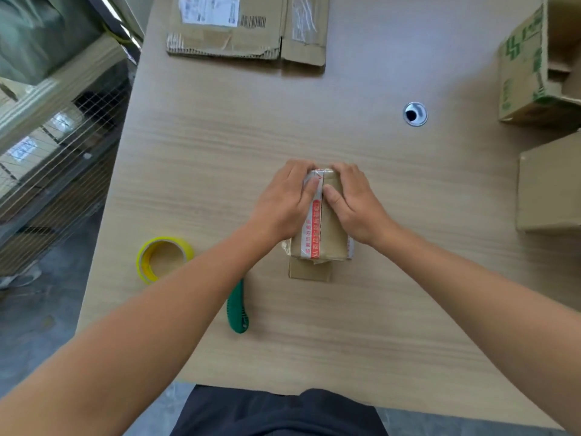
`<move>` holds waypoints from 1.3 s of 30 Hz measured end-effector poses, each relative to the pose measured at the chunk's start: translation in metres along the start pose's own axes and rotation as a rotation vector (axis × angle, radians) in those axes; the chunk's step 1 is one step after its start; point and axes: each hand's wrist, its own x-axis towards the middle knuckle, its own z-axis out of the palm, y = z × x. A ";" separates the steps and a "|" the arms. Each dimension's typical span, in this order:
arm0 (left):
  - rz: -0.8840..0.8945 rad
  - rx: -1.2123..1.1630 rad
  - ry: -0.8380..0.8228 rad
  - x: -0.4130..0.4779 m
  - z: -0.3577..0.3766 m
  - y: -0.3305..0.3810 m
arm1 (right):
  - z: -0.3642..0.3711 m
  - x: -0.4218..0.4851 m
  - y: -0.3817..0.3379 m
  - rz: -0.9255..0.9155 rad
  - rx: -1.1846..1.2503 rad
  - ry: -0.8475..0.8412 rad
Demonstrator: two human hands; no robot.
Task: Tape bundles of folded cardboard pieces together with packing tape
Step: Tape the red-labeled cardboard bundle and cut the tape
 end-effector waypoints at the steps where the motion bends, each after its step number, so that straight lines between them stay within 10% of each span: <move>1: -0.012 0.012 0.022 0.000 0.001 0.000 | 0.001 0.002 0.002 0.034 0.072 0.012; 14: -0.199 -0.267 0.081 -0.011 -0.012 0.018 | -0.003 0.001 -0.012 0.250 0.196 0.036; 17: -0.253 -0.497 0.363 -0.053 -0.006 0.013 | 0.004 -0.037 -0.016 0.286 0.472 0.271; 28: -0.306 -0.868 0.320 -0.089 0.069 0.012 | 0.099 -0.076 -0.027 0.313 0.850 0.612; 39: -0.382 -0.656 0.014 -0.048 0.002 0.043 | 0.008 -0.042 -0.028 0.489 0.901 0.109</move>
